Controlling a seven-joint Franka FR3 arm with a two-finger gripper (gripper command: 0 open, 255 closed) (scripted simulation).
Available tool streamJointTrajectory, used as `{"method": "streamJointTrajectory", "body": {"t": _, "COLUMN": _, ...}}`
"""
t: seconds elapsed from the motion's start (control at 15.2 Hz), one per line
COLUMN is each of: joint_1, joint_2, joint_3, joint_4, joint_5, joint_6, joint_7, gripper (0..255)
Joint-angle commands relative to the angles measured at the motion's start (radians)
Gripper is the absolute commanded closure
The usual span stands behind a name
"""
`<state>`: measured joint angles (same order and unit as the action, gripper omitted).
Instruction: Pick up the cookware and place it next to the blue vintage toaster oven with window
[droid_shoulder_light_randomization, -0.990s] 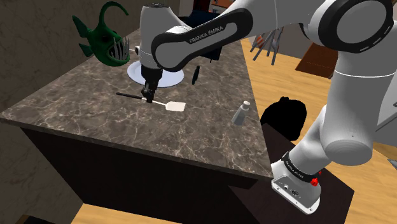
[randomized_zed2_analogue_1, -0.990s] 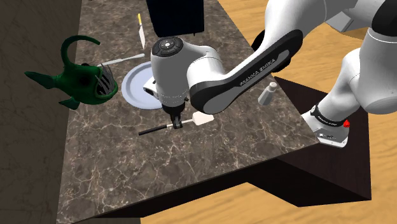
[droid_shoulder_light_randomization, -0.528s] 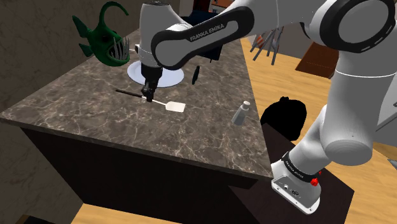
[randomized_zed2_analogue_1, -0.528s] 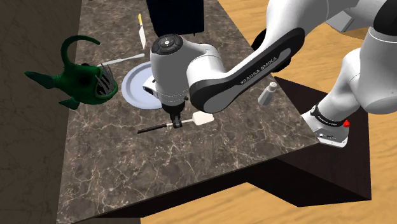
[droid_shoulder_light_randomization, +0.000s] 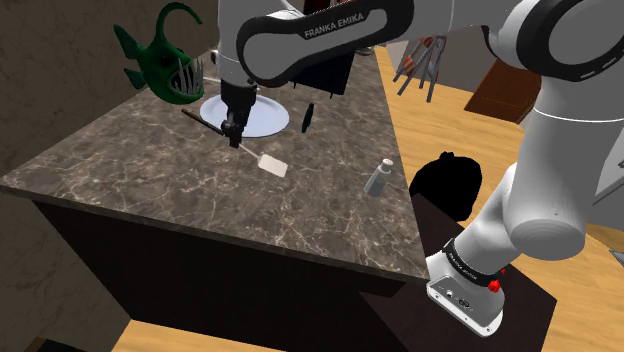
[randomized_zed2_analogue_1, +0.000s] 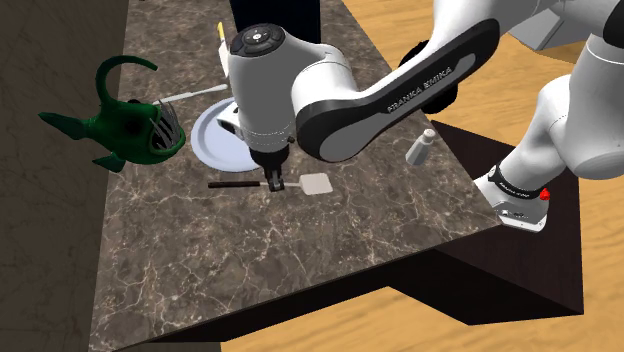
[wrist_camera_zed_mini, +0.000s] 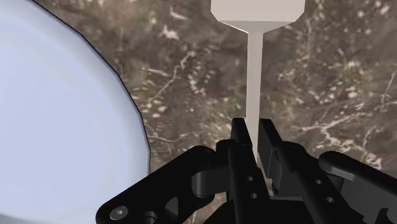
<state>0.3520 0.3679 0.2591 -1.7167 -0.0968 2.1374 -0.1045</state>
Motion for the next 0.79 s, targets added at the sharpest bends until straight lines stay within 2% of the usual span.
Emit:
{"method": "streamJointTrajectory", "body": {"t": 0.0, "joint_1": -0.001, "joint_2": -0.010, "joint_3": 0.001, "joint_4": 0.013, "joint_5": 0.004, "joint_6": -0.023, "joint_7": -0.002, "gripper": 255}}
{"method": "streamJointTrajectory", "body": {"t": 0.73, "joint_1": -0.002, "joint_2": -0.050, "joint_3": 0.007, "joint_4": 0.107, "joint_5": 0.018, "joint_6": -0.156, "joint_7": -0.011, "gripper": 255}}
